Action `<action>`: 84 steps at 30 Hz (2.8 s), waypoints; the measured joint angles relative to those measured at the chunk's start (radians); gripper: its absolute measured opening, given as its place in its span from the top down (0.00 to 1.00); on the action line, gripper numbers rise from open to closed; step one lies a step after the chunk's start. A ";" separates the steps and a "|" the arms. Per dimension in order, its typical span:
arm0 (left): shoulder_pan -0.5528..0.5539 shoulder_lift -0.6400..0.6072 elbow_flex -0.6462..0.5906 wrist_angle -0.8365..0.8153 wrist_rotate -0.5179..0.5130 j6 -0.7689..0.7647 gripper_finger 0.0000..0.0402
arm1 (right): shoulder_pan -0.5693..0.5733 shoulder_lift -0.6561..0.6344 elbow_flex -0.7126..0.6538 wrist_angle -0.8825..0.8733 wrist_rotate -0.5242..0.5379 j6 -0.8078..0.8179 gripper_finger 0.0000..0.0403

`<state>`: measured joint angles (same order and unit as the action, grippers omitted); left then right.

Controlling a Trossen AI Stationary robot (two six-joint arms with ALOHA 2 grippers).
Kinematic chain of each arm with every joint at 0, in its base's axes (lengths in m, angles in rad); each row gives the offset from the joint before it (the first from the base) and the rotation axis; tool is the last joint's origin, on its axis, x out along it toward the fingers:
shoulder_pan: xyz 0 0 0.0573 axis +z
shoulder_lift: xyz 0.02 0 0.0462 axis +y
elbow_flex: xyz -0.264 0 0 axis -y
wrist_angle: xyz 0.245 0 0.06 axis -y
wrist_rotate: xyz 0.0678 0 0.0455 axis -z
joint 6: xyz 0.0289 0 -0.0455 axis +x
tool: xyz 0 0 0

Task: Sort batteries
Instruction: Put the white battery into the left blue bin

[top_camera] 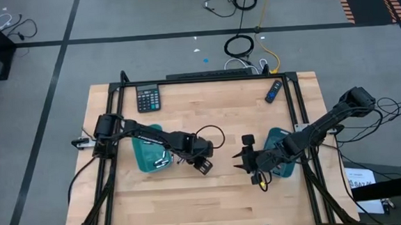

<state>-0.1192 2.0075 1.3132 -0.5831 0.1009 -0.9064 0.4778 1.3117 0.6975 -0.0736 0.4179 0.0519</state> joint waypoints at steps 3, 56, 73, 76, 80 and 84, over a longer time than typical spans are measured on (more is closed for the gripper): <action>-0.002 0.011 0.002 0.016 0.012 -0.027 0.66 | 0.000 0.000 0.000 -0.014 -0.001 -0.049 0.64; -0.220 0.020 0.189 -0.061 -0.310 -0.162 0.47 | 0.068 -0.012 -0.009 -0.200 -0.051 0.011 0.64; -0.161 0.020 0.190 -0.465 -0.248 -0.159 0.47 | 0.067 -0.012 -0.052 -0.117 -0.054 -0.009 0.64; -0.135 0.020 0.190 -0.496 -0.248 -0.142 0.47 | 0.065 -0.012 -0.052 -0.121 -0.054 -0.009 0.64; -0.106 0.020 0.189 -0.499 -0.245 -0.080 0.47 | 0.065 -0.012 -0.052 -0.127 -0.054 -0.010 0.64; -0.081 0.019 0.166 -0.496 -0.248 -0.072 0.47 | 0.065 -0.012 -0.052 -0.127 -0.054 -0.011 0.64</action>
<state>-0.2000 2.0266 1.4789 -1.0792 -0.1467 -0.9781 0.5430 1.2999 0.6456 -0.2008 0.3637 0.0410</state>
